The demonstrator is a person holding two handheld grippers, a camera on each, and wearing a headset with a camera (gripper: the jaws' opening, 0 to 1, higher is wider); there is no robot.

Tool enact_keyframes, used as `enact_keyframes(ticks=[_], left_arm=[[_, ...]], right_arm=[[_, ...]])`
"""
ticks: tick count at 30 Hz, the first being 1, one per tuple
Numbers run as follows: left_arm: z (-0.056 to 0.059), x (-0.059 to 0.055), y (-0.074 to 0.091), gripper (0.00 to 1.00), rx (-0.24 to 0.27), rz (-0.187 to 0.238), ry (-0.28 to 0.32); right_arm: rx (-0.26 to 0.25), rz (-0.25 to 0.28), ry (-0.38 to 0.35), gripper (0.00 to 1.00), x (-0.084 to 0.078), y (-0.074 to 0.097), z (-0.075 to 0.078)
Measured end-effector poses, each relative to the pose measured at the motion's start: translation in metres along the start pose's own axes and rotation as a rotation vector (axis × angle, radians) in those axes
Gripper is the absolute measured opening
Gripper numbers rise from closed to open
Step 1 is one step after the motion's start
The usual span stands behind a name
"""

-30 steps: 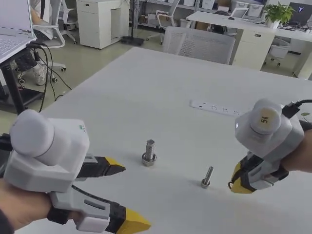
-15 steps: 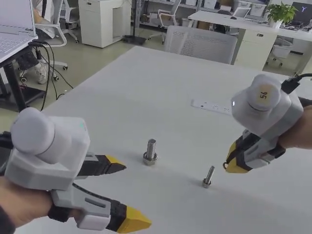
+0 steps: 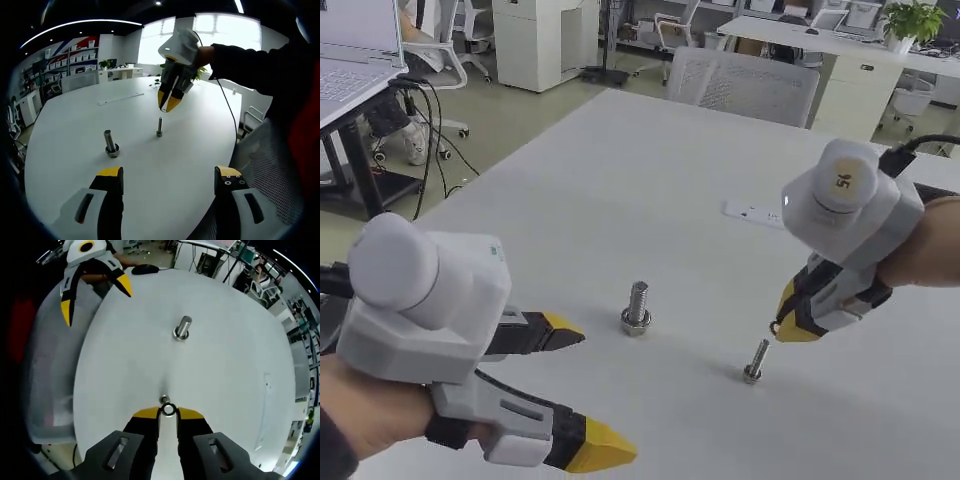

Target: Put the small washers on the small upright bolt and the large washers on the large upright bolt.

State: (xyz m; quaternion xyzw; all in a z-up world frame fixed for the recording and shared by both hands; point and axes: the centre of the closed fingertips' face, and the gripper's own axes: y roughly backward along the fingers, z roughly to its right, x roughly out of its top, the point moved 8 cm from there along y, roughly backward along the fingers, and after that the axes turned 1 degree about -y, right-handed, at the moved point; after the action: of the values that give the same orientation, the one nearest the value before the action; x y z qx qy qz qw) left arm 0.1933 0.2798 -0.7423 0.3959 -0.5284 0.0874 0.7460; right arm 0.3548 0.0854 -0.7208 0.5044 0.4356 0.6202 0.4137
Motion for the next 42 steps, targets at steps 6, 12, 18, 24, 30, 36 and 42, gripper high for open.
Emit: enact_keyframes(ticks=[6, 12, 18, 24, 30, 36, 42], left_arm=[[-0.001, 0.0, 0.0, 0.74, 0.003, 0.001, 0.003], [-0.002, 0.0, 0.0, 0.74, 0.004, 0.002, 0.005], [-0.002, 0.0, -0.001, 0.74, 0.005, 0.001, 0.007], [-0.002, 0.001, -0.001, 0.74, 0.004, -0.001, 0.01], [-0.002, 0.001, -0.001, 0.74, 0.003, -0.004, 0.011], [-0.002, 0.001, -0.001, 0.74, 0.003, -0.005, 0.012], [-0.003, 0.0, -0.001, 0.74, 0.002, -0.006, 0.014]], right_arm=[[0.015, -0.009, 0.002, 0.14, -0.002, -0.007, 0.003], [0.024, -0.014, 0.004, 0.14, -0.002, -0.011, 0.004], [0.034, -0.021, 0.004, 0.14, -0.002, -0.015, 0.004], [0.042, -0.025, 0.006, 0.14, -0.001, -0.017, 0.005], [0.047, -0.026, 0.007, 0.14, -0.002, -0.02, 0.006], [0.056, -0.026, 0.001, 0.14, -0.003, -0.024, 0.005], [0.061, -0.03, -0.002, 0.14, -0.005, -0.032, 0.005]])
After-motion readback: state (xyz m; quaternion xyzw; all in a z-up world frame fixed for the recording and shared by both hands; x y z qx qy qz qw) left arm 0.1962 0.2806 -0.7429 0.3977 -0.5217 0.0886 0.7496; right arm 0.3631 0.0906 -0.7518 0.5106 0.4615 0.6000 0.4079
